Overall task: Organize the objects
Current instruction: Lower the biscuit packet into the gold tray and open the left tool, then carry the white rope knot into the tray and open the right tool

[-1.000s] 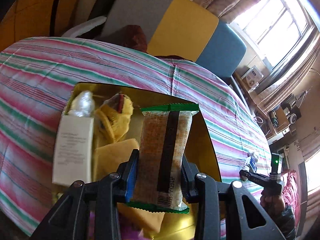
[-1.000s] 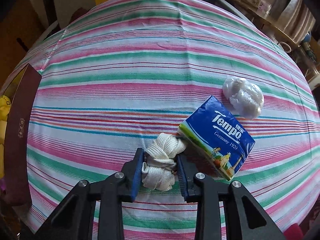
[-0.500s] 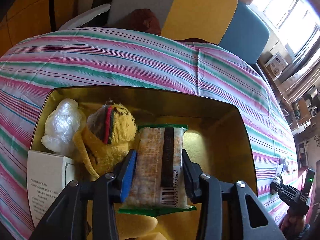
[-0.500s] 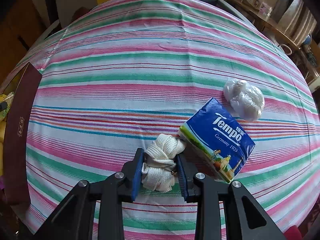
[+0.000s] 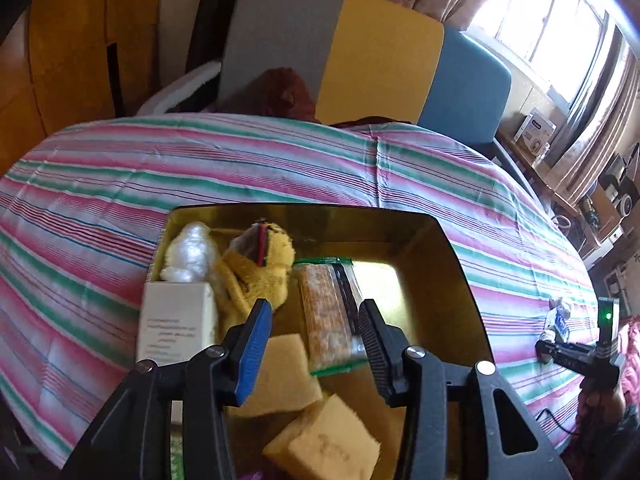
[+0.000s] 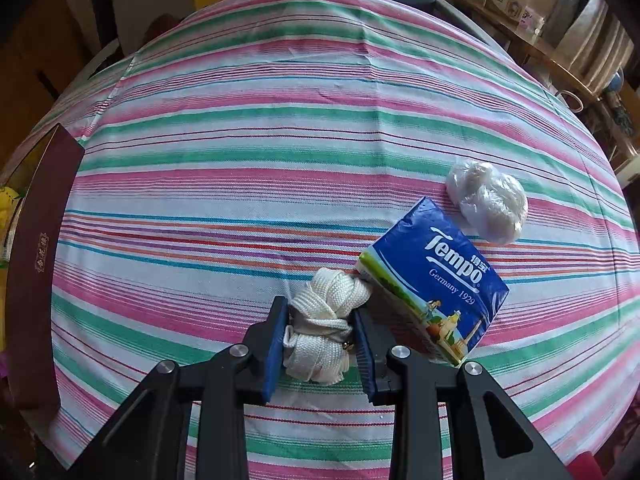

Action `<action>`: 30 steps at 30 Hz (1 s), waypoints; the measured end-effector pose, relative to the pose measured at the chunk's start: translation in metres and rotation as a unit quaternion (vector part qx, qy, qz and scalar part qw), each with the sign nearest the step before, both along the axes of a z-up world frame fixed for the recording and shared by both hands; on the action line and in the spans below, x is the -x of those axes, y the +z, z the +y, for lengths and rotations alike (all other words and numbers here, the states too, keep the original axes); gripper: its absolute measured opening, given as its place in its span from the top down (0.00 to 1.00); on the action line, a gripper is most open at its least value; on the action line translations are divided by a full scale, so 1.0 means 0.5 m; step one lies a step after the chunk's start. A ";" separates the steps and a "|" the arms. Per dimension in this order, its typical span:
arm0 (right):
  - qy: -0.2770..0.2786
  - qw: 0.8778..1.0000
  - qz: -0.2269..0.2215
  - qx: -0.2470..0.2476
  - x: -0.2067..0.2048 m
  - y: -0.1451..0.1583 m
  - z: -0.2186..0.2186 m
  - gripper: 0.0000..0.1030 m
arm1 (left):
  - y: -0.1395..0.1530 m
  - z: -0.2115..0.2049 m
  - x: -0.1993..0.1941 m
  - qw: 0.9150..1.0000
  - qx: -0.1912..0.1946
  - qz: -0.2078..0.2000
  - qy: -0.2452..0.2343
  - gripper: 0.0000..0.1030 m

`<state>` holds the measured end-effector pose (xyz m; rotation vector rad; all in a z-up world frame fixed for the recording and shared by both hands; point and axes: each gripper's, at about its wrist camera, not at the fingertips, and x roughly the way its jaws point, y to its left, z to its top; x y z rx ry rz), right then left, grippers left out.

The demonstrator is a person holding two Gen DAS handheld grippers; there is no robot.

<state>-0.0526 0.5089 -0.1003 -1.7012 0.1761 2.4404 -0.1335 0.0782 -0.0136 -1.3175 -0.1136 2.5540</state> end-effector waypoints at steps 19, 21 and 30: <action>0.014 0.999 0.004 -0.034 0.000 0.004 -0.028 0.72 | 0.059 -0.061 -0.178 0.993 0.079 0.089 0.023 0.56; 0.012 0.999 0.005 -0.041 0.002 0.007 -0.030 0.72 | 0.060 -0.066 -0.182 0.993 0.077 0.090 0.023 0.56; 0.061 0.995 0.075 -0.010 -0.017 0.122 -0.156 0.72 | 0.063 -0.079 -0.193 0.992 0.075 0.098 0.026 0.56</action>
